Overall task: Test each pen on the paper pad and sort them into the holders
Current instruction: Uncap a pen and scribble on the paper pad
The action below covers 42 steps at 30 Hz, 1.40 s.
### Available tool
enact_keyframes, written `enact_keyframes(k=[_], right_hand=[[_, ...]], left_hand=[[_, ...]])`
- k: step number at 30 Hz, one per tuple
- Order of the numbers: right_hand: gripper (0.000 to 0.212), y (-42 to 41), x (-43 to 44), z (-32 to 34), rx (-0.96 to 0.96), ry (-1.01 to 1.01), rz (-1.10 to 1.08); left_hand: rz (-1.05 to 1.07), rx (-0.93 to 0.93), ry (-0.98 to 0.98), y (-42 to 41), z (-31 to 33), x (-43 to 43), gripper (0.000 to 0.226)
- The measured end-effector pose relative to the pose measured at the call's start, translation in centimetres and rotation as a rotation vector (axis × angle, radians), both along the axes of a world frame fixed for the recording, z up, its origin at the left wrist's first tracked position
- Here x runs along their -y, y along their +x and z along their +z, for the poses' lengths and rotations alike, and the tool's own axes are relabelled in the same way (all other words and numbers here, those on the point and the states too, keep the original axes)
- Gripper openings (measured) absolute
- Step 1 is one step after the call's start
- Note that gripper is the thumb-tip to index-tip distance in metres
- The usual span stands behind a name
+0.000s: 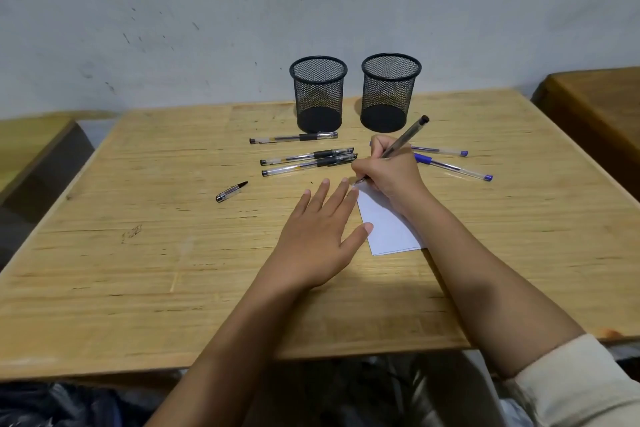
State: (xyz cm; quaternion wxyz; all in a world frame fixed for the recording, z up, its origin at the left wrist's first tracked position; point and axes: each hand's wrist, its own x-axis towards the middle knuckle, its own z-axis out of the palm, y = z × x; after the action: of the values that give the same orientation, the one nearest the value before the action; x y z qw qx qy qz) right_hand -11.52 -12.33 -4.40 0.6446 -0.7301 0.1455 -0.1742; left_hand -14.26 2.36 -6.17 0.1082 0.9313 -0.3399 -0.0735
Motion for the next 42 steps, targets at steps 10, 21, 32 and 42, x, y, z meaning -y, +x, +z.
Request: enact_keyframes(k=[10,21,32,42], right_hand=[[0.035,-0.03,-0.12,0.09,-0.018,-0.052,-0.038],[0.032,-0.21,-0.02,0.09,-0.023,-0.072,-0.041],[0.033,-0.28,0.06,-0.18,-0.021,-0.044,-0.061],[0.028,-0.79,-0.14,-0.06,0.006,-0.058,-0.071]], left_hand=[[0.0,-0.021,-0.017,-0.18,0.17,-0.08,0.062],[0.006,-0.019,-0.017,-0.25,0.32,-0.03,0.062],[0.005,-0.026,-0.018,-0.29,0.41,-0.08,0.062],[-0.002,-0.014,-0.029,-0.21,0.16,-0.13,0.062]])
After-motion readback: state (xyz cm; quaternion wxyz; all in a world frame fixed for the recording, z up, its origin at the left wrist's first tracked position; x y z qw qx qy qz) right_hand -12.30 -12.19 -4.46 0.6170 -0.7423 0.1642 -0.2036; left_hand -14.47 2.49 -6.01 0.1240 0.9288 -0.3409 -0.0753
